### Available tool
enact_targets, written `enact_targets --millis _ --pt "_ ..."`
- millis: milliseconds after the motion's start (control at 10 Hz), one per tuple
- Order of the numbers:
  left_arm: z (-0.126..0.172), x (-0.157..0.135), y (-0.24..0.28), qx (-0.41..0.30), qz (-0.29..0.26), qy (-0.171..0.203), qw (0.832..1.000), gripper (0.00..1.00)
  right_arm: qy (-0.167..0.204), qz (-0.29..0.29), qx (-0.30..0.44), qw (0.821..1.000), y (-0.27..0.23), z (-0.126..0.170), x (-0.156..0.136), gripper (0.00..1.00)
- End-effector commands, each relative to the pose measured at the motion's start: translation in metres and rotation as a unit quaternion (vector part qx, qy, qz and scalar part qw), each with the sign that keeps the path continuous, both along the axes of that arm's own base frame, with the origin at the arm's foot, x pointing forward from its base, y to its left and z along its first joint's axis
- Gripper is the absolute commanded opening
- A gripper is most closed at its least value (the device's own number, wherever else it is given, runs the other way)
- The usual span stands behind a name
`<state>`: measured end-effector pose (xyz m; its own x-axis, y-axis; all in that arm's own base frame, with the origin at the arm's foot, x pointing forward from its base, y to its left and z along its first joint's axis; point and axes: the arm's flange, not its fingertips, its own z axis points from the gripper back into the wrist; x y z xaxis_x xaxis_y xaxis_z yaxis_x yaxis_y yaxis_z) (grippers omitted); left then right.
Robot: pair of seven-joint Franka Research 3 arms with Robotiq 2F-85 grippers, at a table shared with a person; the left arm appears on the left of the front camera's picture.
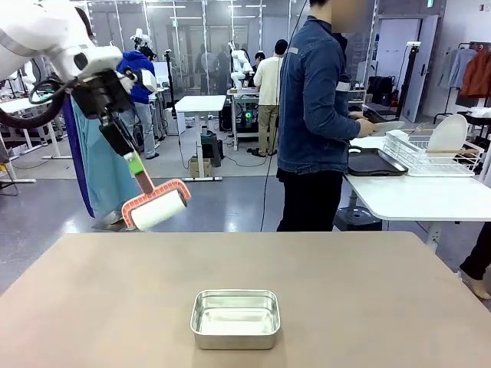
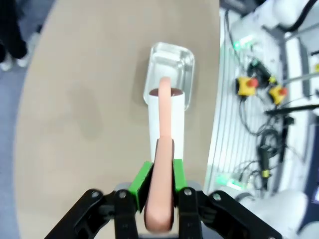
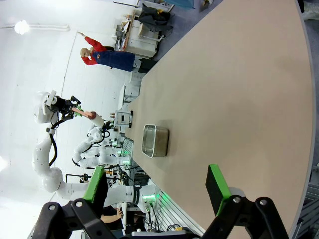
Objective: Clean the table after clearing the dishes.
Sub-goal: Place the Lint Roller back on top of the Airtight Container.
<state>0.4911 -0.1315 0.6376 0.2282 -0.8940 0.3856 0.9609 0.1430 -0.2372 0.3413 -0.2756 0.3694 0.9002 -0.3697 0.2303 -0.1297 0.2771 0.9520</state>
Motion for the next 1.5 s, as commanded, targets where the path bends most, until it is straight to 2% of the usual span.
enact_targets --millis 0,200,300,400,1100,1200,1400 --pt "-0.015 -0.042 -0.028 0.060 0.013 -0.009 0.998 0.23 -0.011 -0.001 -0.001 1.000 0.001 0.003 0.000 1.00" --pt "-0.017 -0.061 -0.080 0.082 0.002 -0.010 0.997 0.23 -0.011 -0.001 -0.001 1.000 0.001 0.003 0.000 1.00" --pt "-0.021 -0.052 -0.102 0.108 0.036 -0.040 0.993 0.23 -0.011 -0.001 -0.001 1.000 0.001 0.003 0.000 1.00" --pt "-0.014 -0.053 -0.068 0.066 -0.013 0.001 0.998 0.23 -0.011 -0.001 -0.001 1.000 0.001 0.003 0.000 1.00" --pt "-0.019 -0.049 -0.066 0.074 -0.005 -0.004 0.997 0.23 -0.011 -0.001 -0.001 1.000 0.001 0.003 0.000 1.00" --pt "-0.026 -0.048 -0.078 0.060 -0.007 -0.022 0.998 0.23 -0.011 -0.001 -0.001 1.000 0.001 0.003 0.000 1.00" --pt "-0.035 -0.044 -0.120 0.068 -0.001 -0.024 0.997 0.23 -0.011 -0.001 -0.001 1.000 0.001 0.003 0.000 1.00"
